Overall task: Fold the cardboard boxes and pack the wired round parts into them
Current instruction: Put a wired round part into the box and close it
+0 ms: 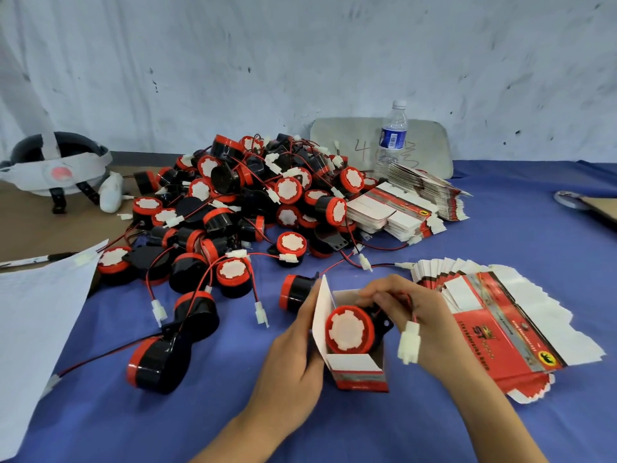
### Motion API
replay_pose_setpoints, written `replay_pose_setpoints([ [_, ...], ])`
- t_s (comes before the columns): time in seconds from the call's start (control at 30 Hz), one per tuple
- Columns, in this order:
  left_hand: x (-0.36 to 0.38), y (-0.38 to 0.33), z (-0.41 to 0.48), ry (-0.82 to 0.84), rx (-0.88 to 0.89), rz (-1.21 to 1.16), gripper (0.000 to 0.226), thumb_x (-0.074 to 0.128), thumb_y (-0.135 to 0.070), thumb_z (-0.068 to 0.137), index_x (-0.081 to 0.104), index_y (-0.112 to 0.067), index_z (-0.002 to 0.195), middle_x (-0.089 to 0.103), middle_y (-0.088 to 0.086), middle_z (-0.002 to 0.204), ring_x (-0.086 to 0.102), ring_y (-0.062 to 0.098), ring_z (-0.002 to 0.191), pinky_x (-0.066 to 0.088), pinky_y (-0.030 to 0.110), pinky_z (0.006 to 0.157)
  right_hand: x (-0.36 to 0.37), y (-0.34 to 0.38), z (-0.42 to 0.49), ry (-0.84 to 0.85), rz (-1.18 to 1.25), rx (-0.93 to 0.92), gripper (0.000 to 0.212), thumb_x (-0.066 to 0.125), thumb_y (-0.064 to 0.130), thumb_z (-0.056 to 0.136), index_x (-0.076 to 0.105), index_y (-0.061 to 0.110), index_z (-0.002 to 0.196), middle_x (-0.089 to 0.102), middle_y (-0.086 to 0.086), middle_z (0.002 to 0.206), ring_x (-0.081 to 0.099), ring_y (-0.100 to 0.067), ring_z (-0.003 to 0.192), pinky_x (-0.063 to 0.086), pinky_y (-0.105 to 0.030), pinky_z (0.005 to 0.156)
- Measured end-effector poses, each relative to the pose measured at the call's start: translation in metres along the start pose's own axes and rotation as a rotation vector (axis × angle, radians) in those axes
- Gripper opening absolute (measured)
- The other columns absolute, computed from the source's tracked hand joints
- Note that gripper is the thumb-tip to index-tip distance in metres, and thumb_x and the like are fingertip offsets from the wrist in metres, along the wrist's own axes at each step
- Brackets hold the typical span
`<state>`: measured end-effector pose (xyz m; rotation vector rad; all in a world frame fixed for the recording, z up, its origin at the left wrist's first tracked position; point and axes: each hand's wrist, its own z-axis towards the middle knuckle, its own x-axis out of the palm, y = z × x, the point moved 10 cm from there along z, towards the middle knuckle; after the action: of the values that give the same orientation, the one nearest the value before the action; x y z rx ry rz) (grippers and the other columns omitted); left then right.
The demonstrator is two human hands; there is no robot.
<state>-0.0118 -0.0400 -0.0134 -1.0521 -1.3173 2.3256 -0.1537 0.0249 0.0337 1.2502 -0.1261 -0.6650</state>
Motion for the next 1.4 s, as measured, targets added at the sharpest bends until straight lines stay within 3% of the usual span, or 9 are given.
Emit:
replay_pose_setpoints([
  [0.17, 0.009, -0.008, -0.004, 0.167, 0.030, -0.186, 0.069, 0.042, -0.024, 0.087, 0.021, -0.032, 0.152, 0.048, -0.027, 0.139, 0.044, -0.004, 0.130, 0.035, 0.010, 0.100, -0.002, 0.003, -0.002, -0.050, -0.084, 0.022, 0.033, 0.050, -0.017, 0.089, 0.071, 0.008, 0.089, 0.073, -0.002, 0.088, 0.067, -0.018, 0.084, 0.052, -0.022, 0.081],
  [0.27, 0.019, -0.006, -0.004, 0.218, 0.000, -0.136, 0.079, 0.053, -0.045, 0.083, 0.013, -0.043, 0.151, 0.043, -0.028, 0.143, 0.042, -0.005, 0.130, 0.038, 0.020, 0.106, 0.002, 0.004, -0.004, -0.039, -0.062, 0.008, 0.014, 0.056, -0.017, 0.082, 0.065, -0.011, 0.091, 0.062, 0.001, 0.078, 0.058, -0.016, 0.076, 0.048, -0.014, 0.066],
  [0.37, 0.022, -0.002, -0.002, 0.218, -0.026, -0.099, 0.087, 0.058, -0.057, 0.080, 0.004, -0.054, 0.148, 0.039, -0.030, 0.145, 0.044, -0.004, 0.129, 0.039, 0.018, 0.106, 0.011, 0.004, -0.006, -0.012, -0.064, 0.100, 0.002, 0.059, -0.005, 0.085, 0.059, -0.004, 0.083, 0.058, 0.002, 0.065, 0.058, -0.007, 0.059, 0.048, -0.014, 0.055],
  [0.53, 0.022, -0.002, -0.001, 0.210, -0.006, -0.099, 0.075, 0.055, -0.053, 0.088, 0.010, -0.053, 0.148, 0.052, -0.024, 0.137, 0.048, -0.005, 0.125, 0.042, 0.018, 0.101, 0.027, 0.025, -0.013, 0.072, -0.716, -0.119, 0.018, 0.063, 0.004, 0.088, 0.069, 0.017, 0.098, 0.063, 0.000, 0.082, 0.060, -0.020, 0.073, 0.050, -0.033, 0.066],
  [0.77, 0.022, 0.000, -0.001, 0.203, -0.006, -0.132, 0.068, 0.056, -0.046, 0.091, 0.025, -0.037, 0.151, 0.060, -0.024, 0.126, 0.055, -0.001, 0.118, 0.045, 0.018, 0.096, 0.032, 0.037, -0.015, 0.102, -0.859, -0.165, 0.024, 0.075, 0.006, 0.076, 0.069, 0.015, 0.098, 0.068, 0.007, 0.082, 0.056, -0.020, 0.079, 0.050, -0.031, 0.061],
  [0.97, 0.018, -0.006, -0.001, 0.179, -0.005, -0.141, 0.078, 0.054, -0.052, 0.086, 0.003, -0.060, 0.144, 0.048, -0.043, 0.127, 0.056, -0.006, 0.113, 0.051, 0.032, 0.095, 0.027, 0.019, -0.010, 0.175, -0.849, -0.054, 0.044, 0.057, 0.018, 0.092, 0.044, 0.029, 0.133, 0.059, 0.008, 0.118, 0.061, -0.018, 0.099, 0.048, -0.031, 0.083],
  [1.1, 0.015, -0.004, -0.002, 0.131, -0.020, -0.143, 0.082, 0.051, -0.037, 0.087, -0.005, -0.069, 0.137, 0.046, -0.052, 0.117, 0.065, 0.010, 0.098, 0.053, 0.049, 0.090, 0.031, 0.008, -0.012, 0.276, -0.906, 0.023, 0.057, 0.055, 0.016, 0.091, 0.026, 0.035, 0.136, 0.054, 0.017, 0.128, 0.061, -0.018, 0.101, 0.045, -0.024, 0.077],
  [1.27, 0.008, 0.001, -0.003, 0.072, -0.024, -0.130, 0.087, 0.043, -0.017, 0.085, -0.004, -0.070, 0.136, 0.057, -0.041, 0.111, 0.062, -0.004, 0.100, 0.049, 0.012, 0.084, 0.039, 0.011, -0.018, 0.254, -0.974, 0.028, 0.040, 0.050, 0.006, 0.087, 0.028, 0.028, 0.113, 0.031, 0.007, 0.117, 0.038, -0.020, 0.056, 0.030, -0.035, 0.052],
  [1.4, -0.005, -0.005, -0.004, -0.041, 0.036, -0.129, 0.090, 0.042, -0.007, 0.085, 0.002, -0.070, 0.137, 0.059, -0.030, 0.118, 0.061, -0.005, 0.102, 0.046, 0.009, 0.084, 0.045, 0.013, -0.019, 0.268, -0.934, 0.024, 0.040, 0.045, 0.006, 0.090, 0.033, 0.027, 0.123, 0.039, 0.005, 0.119, 0.054, -0.032, 0.077, 0.047, -0.042, 0.067],
])
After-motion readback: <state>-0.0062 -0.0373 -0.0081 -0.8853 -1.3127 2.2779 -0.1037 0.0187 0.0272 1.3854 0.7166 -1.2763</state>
